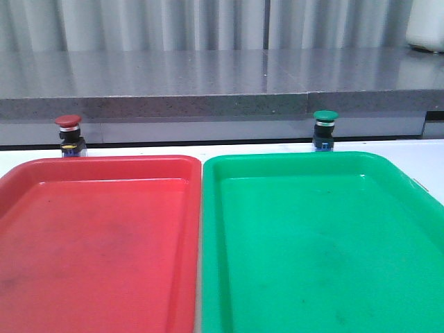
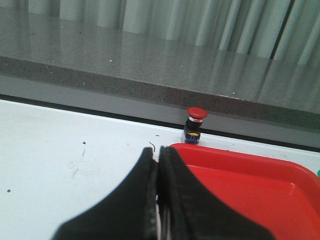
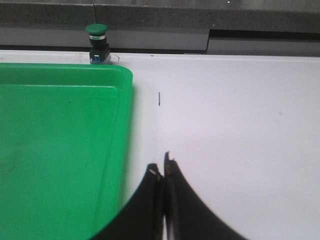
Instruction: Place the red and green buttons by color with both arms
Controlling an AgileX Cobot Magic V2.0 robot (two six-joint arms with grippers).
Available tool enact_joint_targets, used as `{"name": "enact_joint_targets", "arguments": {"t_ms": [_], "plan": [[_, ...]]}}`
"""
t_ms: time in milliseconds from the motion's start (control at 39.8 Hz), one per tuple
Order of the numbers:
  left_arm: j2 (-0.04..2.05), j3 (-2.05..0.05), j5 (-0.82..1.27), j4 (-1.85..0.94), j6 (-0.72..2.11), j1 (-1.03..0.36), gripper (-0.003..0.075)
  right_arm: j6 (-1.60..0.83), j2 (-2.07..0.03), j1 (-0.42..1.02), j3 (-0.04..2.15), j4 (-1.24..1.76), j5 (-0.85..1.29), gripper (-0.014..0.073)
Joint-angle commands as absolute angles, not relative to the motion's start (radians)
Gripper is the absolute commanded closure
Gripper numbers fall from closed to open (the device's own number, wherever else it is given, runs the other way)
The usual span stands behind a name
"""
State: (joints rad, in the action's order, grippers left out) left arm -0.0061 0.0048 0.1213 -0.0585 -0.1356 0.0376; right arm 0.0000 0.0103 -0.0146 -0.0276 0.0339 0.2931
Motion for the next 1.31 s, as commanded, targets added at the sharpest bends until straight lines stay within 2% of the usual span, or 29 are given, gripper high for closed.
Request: {"name": "enact_joint_targets", "arguments": {"t_ms": [0, 201, 301, 402, 552, 703, 904, 1079, 1155, 1205, 1280], "plan": [[-0.022, 0.028, 0.036, -0.067, -0.144, 0.039, 0.074, -0.011, 0.026, -0.019, -0.021, 0.026, 0.204, 0.0662], [-0.022, 0.028, 0.007, -0.063, -0.144, 0.039, 0.074, -0.011, 0.026, -0.019, -0.021, 0.026, 0.145, 0.0662], [-0.022, 0.028, -0.122, -0.063, -0.142, 0.039, 0.074, -0.011, 0.026, -0.019, -0.01, 0.026, 0.077, 0.0662], [-0.022, -0.004, -0.258, -0.058, -0.142, 0.039, 0.074, -0.011, 0.026, -0.019, 0.051, 0.026, 0.102, 0.0662], [0.037, -0.182, -0.107, 0.076, -0.141, 0.039, 0.074, -0.011, 0.002, -0.019, 0.225, 0.026, 0.274, 0.0662], [0.211, -0.344, 0.055, 0.107, -0.141, 0.039, 0.074, -0.011, -0.149, -0.019, 0.408, 0.026, 0.462, 0.0661], [0.422, -0.455, 0.117, 0.107, -0.141, 0.039, 0.074, -0.011, -0.354, -0.018, 0.518, 0.028, 0.431, 0.0661], [0.458, -0.471, 0.104, 0.105, -0.141, 0.039, 0.0736, -0.011, -0.43, -0.018, 0.538, 0.03, 0.424, 0.0653], [0.458, -0.471, 0.104, 0.105, -0.141, 0.039, 0.0681, -0.011, -0.431, -0.018, 0.538, 0.03, 0.424, 0.0598], [0.458, -0.471, 0.104, 0.105, -0.141, 0.039, 0.0599, -0.011, -0.431, -0.018, 0.538, 0.03, 0.424, 0.0514], [0.458, -0.471, 0.104, 0.105, -0.141, 0.039, 0.0409, -0.011, -0.431, -0.018, 0.538, 0.03, 0.424, 0.0371]]}}
